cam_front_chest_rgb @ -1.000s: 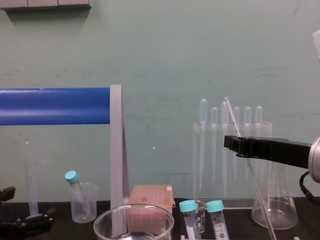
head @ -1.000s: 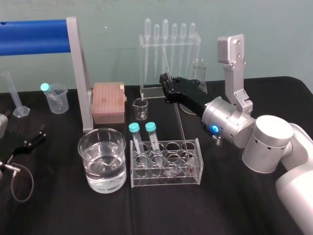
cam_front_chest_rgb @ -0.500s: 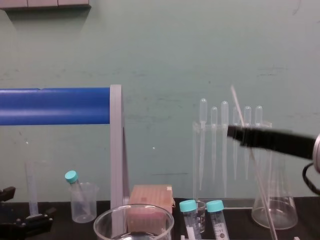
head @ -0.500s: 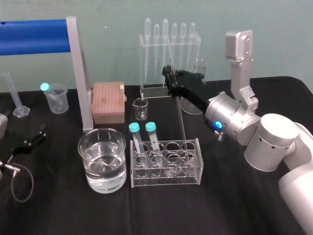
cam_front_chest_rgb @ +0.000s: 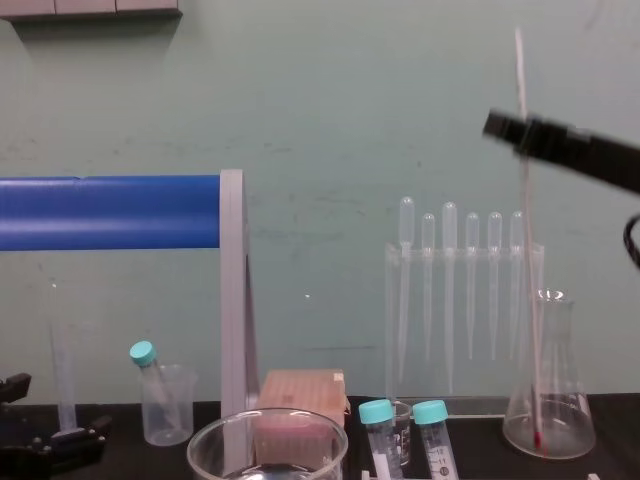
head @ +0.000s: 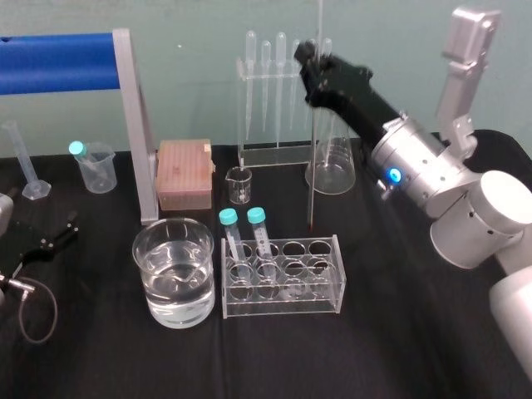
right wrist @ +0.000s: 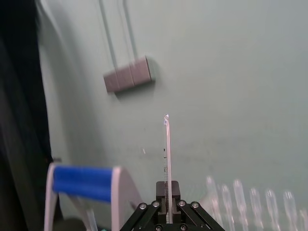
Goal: Hold the thermometer with one hand and immerse one end into the beaker, then reinsert it into the test tube rack.
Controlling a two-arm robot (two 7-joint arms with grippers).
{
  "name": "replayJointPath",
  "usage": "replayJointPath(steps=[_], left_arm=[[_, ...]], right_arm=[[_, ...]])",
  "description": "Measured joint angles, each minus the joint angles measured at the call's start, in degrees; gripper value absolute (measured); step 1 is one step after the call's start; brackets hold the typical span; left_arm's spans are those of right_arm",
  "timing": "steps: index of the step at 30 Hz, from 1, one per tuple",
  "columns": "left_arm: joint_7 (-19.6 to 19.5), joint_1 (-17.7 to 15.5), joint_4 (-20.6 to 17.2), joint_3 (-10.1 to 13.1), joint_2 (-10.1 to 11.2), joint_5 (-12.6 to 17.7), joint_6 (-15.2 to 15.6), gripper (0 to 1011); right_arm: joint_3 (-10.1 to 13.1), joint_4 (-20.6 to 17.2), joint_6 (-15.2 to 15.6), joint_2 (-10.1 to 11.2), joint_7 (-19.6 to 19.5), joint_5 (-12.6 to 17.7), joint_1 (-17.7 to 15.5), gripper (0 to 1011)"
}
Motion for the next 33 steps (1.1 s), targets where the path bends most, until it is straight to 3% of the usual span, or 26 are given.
replayJointPath(steps=[8, 19, 23, 33], left_arm=[[0.0, 0.0, 0.0, 0.0, 0.0, 0.0, 0.0, 1008], [0.0, 0.0, 0.0, 0.0, 0.0, 0.0, 0.0, 1008], [0.0, 0.0, 0.0, 0.0, 0.0, 0.0, 0.0, 1008], [0.0, 0.0, 0.0, 0.0, 0.0, 0.0, 0.0, 1008]], right_arm=[[-0.4, 2.2, -5.8, -1.0, 4.3, 2.6, 2.9, 55], [-4.5, 8.5, -15.7, -2.7, 15.1, 4.6, 7.5, 55], [-6.0, 9.9, -16.9, -3.3, 18.4, 6.0, 8.7, 55], [-9.7, 10.6, -16.5, -4.4, 22.8, 9.7, 9.9, 55]])
